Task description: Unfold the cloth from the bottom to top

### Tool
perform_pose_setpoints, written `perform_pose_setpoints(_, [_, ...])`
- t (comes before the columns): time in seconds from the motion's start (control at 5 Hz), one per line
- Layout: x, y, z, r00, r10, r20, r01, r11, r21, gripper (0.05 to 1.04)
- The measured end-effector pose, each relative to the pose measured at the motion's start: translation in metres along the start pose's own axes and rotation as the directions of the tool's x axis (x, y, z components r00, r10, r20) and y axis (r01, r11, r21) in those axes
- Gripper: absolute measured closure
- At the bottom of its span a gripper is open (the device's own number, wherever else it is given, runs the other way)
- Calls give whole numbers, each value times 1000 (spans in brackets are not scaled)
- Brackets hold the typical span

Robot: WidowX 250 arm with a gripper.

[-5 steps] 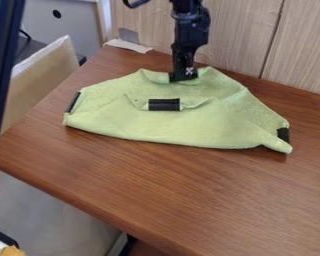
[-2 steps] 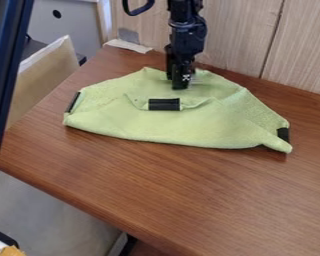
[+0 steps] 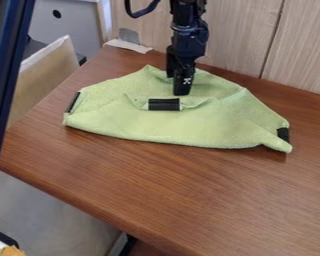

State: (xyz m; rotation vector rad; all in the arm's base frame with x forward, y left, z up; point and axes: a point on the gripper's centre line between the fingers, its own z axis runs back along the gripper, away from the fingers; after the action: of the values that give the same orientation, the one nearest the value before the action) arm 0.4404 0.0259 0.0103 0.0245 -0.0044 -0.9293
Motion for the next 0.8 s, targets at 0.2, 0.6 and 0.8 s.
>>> perform_pose_setpoints(0.2, [4,0,21,1000,-10,16,9,999,41,79])
perform_pose_setpoints(0.6, [1,0,56,1000,-1,27,-2,994,105,83])
perform_pose_setpoints(0.8, [-6,-12,83,999,-8,42,3,990,139,83])
